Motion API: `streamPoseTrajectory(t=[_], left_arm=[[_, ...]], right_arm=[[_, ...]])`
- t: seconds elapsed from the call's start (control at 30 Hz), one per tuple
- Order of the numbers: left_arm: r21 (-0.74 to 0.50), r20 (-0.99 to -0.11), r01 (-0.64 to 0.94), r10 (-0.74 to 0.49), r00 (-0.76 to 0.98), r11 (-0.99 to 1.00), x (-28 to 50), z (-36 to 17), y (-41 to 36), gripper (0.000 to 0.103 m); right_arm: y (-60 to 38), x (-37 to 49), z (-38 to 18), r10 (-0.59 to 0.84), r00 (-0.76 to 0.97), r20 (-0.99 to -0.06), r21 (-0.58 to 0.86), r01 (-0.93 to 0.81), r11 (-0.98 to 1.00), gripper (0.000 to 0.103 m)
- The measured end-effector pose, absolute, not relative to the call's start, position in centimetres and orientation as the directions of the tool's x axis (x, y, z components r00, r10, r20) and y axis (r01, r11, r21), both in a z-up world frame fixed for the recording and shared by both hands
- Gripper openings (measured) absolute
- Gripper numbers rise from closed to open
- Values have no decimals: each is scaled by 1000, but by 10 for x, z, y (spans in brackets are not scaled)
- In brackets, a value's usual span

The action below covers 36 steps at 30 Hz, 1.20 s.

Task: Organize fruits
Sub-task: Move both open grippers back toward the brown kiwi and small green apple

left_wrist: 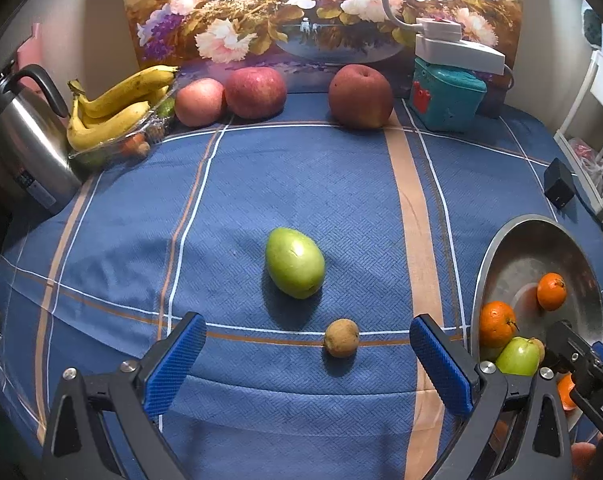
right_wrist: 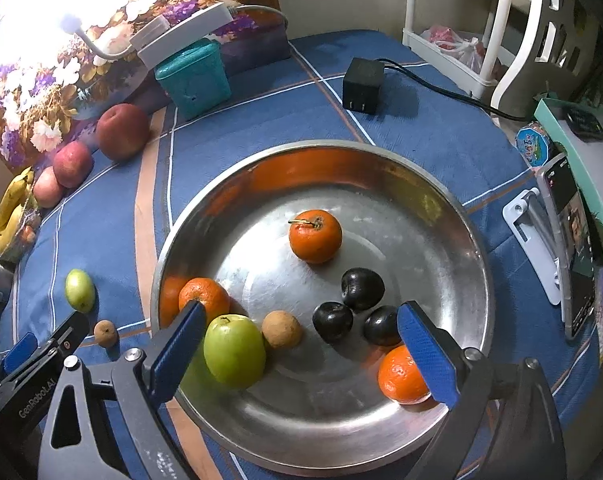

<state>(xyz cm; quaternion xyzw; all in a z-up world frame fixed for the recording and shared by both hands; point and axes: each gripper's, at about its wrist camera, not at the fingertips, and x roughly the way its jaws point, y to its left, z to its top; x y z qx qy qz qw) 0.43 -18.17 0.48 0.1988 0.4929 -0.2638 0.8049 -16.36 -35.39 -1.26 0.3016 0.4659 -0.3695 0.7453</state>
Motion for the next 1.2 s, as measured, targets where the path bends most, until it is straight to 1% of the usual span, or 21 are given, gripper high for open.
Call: streamPoseTrajectory(t=[0.43, 0.67, 1.0, 1.2], left_arm=[[54, -897, 632, -240, 370, 773, 10, 8, -180, 103], [71, -875, 626, -253, 412, 776, 19, 17, -173, 103], [138, -844, 575, -208, 494, 806, 39, 24, -157, 103], [168, -834, 521, -161, 527, 837, 57, 27, -140, 103]], right_arm=[[-347, -159, -8, -301, 311, -901, 99, 824, 557, 96], [-338, -150, -3, -312, 323, -894, 90, 810, 580, 96], [-320, -131, 1, -331, 331, -884, 63, 786, 616, 96], [-306, -115, 4, -315, 358, -879, 82, 764, 640, 96]])
